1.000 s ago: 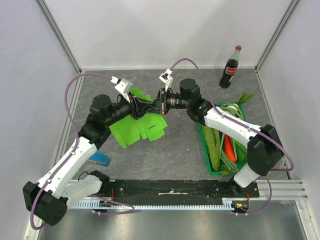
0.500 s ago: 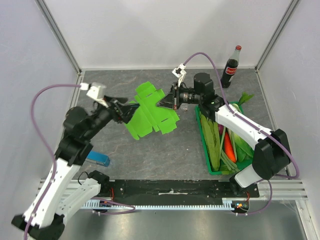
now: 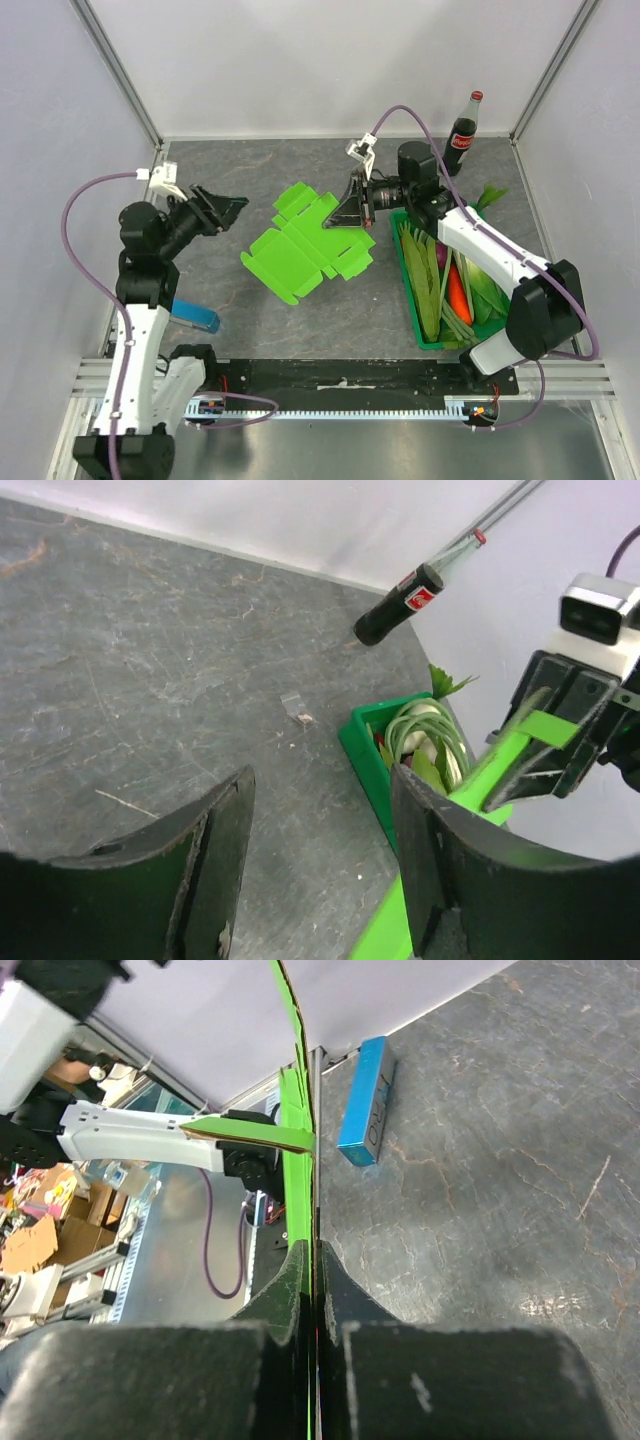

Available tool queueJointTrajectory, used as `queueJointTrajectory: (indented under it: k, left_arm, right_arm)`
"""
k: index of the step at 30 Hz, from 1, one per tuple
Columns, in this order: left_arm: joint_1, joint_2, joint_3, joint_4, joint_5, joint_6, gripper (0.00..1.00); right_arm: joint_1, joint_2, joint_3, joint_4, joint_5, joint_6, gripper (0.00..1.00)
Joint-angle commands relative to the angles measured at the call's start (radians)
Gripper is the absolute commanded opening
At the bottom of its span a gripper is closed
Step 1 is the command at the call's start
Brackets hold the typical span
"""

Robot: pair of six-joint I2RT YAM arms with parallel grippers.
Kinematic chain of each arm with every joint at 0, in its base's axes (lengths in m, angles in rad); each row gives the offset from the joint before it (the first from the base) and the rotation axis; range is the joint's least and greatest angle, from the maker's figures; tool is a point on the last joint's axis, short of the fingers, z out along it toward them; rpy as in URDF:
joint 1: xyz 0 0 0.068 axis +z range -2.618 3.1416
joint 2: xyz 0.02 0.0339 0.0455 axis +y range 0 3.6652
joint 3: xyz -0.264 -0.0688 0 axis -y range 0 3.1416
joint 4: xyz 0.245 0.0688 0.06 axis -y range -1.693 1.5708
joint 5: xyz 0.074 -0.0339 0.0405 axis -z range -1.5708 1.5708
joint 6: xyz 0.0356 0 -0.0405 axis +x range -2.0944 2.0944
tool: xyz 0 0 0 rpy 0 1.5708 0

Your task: Fold the paper box

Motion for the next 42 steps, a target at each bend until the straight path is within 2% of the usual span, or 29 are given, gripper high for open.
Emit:
queueJointTrajectory:
  k: [1, 2, 3, 4, 5, 7, 8, 12, 14, 20, 23, 28, 30, 34, 42]
  left_arm:
    - [0.195, 0.011, -0.158, 0.395, 0.426, -0.302, 0.54]
    - [0.230, 0.036, -0.189, 0.487, 0.550, -0.444, 0.49]
    - [0.233, 0.071, -0.223, 0.750, 0.606, -0.524, 0.45]
    - [0.233, 0.138, -0.284, 0.888, 0.657, -0.608, 0.39]
    - [0.233, 0.175, -0.306, 1.056, 0.736, -0.779, 0.39]
    - [0.233, 0.231, -0.324, 1.354, 0.803, -0.897, 0.41]
    - [0.223, 0.270, -0.324, 1.392, 0.844, -0.939, 0.42]
    - [0.175, 0.280, -0.328, 1.363, 0.840, -0.856, 0.42]
    - [0.137, 0.277, -0.320, 1.341, 0.855, -0.808, 0.43]
    - [0.066, 0.272, -0.315, 1.317, 0.854, -0.746, 0.37]
    - [0.065, 0.277, -0.311, 1.336, 0.852, -0.749, 0.33]
    - [0.065, 0.265, -0.301, 1.356, 0.860, -0.760, 0.34]
    - [0.023, 0.254, -0.303, 1.363, 0.877, -0.770, 0.35]
    - [0.017, 0.210, -0.330, 1.293, 0.867, -0.738, 0.44]
    - [-0.032, 0.168, -0.292, 1.032, 0.832, -0.545, 0.41]
  right_arm:
    - [-0.014, 0.005, 0.070, 0.012, -0.118, -0.041, 0.00]
    - [-0.014, 0.005, 0.082, 0.012, -0.128, -0.039, 0.00]
    - [-0.013, 0.008, 0.084, 0.020, -0.127, -0.029, 0.00]
    - [-0.013, 0.008, 0.082, 0.027, -0.128, -0.020, 0.00]
    - [-0.013, 0.010, 0.079, 0.037, -0.135, -0.015, 0.00]
    - [-0.013, 0.013, 0.078, 0.047, -0.147, -0.010, 0.00]
    - [-0.011, 0.013, 0.076, 0.055, -0.151, -0.006, 0.00]
    - [0.006, 0.020, 0.059, 0.197, -0.170, 0.099, 0.00]
    - [0.012, 0.028, 0.073, 0.208, -0.171, 0.117, 0.00]
    - [0.043, 0.054, 0.089, 0.210, -0.176, 0.117, 0.00]
    - [0.052, 0.057, 0.090, 0.202, -0.176, 0.114, 0.00]
    - [0.060, 0.051, 0.098, 0.126, -0.147, 0.037, 0.00]
    - [0.060, 0.057, 0.107, 0.089, -0.129, 0.024, 0.00]
    - [0.058, 0.060, 0.124, 0.087, -0.104, 0.034, 0.00]
    - [0.064, 0.044, 0.136, 0.121, -0.115, 0.074, 0.00]
